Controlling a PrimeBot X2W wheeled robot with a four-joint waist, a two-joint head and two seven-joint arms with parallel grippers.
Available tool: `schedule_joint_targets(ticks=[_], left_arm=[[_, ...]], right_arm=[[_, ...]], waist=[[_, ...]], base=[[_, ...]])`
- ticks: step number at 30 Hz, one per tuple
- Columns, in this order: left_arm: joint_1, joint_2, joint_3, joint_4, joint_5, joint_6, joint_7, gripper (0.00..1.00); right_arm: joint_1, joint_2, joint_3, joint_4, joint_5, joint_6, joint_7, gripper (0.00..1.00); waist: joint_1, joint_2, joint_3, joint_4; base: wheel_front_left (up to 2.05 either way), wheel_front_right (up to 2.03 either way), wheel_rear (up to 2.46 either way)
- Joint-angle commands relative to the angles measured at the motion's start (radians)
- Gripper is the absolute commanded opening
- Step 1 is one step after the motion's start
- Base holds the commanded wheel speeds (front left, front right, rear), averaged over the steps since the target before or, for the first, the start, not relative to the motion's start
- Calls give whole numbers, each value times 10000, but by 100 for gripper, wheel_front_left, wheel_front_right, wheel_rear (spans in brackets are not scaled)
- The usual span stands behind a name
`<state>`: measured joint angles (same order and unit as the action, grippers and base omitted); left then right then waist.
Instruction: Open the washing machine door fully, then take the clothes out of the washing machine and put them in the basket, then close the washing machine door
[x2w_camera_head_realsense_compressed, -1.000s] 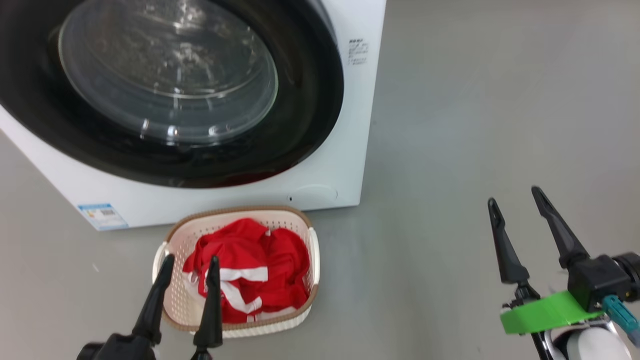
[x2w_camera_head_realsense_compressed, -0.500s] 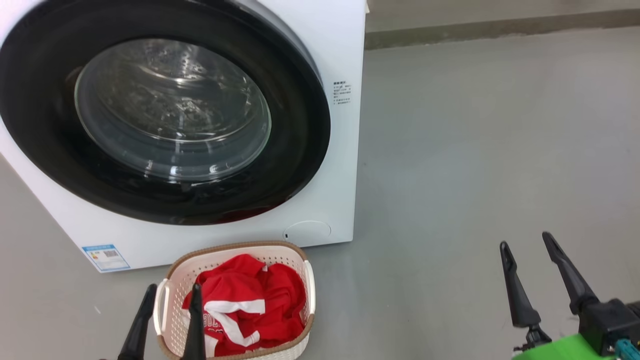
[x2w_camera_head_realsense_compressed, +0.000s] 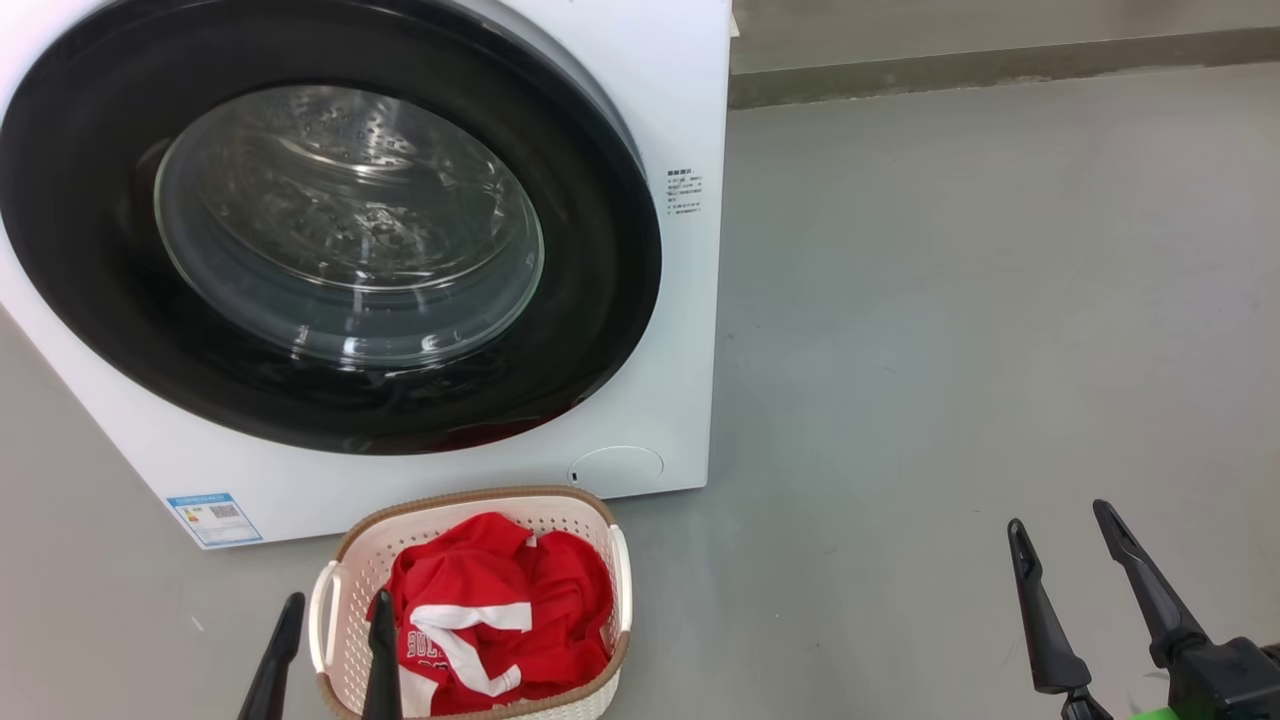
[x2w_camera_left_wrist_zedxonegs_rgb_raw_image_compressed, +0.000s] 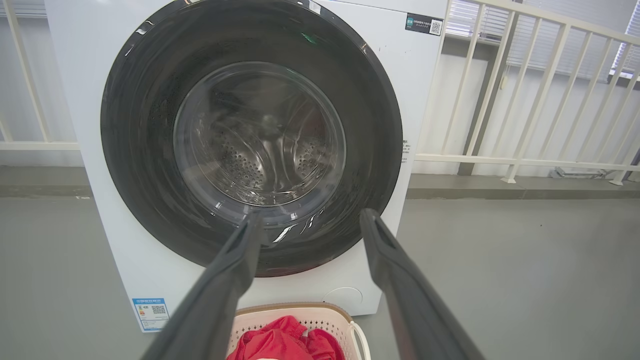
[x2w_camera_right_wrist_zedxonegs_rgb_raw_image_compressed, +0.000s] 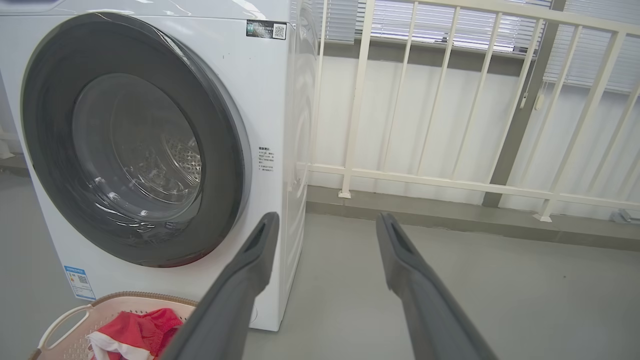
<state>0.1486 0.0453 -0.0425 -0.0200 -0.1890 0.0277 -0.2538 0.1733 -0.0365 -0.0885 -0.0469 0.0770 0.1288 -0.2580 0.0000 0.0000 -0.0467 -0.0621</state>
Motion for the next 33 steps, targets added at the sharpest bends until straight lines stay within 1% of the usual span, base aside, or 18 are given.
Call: schedule_joint_targets(ticks=[1, 14, 15, 20, 22, 26, 27, 30, 33], left_arm=[[-134, 49, 317, -290, -67, 111, -80, 100], [-125, 49, 335, -357, -15, 217, -80, 100], [16, 2, 0, -84, -50, 146, 0, 0], [79, -47, -78, 426, -100, 163, 64, 0], [60, -34, -71, 424, -339, 146, 101, 0], [-10, -1, -53, 475, -829, 97, 191, 0], [-29, 7, -48, 492, -950, 83, 213, 0], [-98, 29, -36, 558, -1313, 42, 280, 0], [-148, 43, -27, 604, -1550, 12, 324, 0]], right_arm=[[-168, -137, 154, -288, -19, 19, -38, 100], [-108, -137, 140, -248, 94, 19, -38, 100], [87, 4, -11, 6, 23, 0, 0, 0], [118, 139, 69, 582, 74, 0, 34, 0], [87, 124, 87, 597, 331, 0, 72, 0], [3, 82, 110, 660, 861, 1, 163, 0], [-18, 72, 117, 679, 992, 1, 186, 0], [-93, 44, 137, 746, 1384, 2, 253, 0], [-147, 26, 150, 788, 1640, 2, 297, 0]], waist=[[0, 0, 2, 17], [0, 0, -54, 131], [0, 0, -56, 129], [0, 0, -46, 137], [1, 0, -36, 143], [22, 0, -40, 161], [22, 0, -39, 165], [4, 0, -11, 176], [1, 0, 4, 184]], base=[[0, 0, 0], [0, 0, 0], [0, 0, 0], [0, 0, 0], [0, 0, 0], [0, 0, 0], [0, 0, 0], [0, 0, 0], [0, 0, 0]])
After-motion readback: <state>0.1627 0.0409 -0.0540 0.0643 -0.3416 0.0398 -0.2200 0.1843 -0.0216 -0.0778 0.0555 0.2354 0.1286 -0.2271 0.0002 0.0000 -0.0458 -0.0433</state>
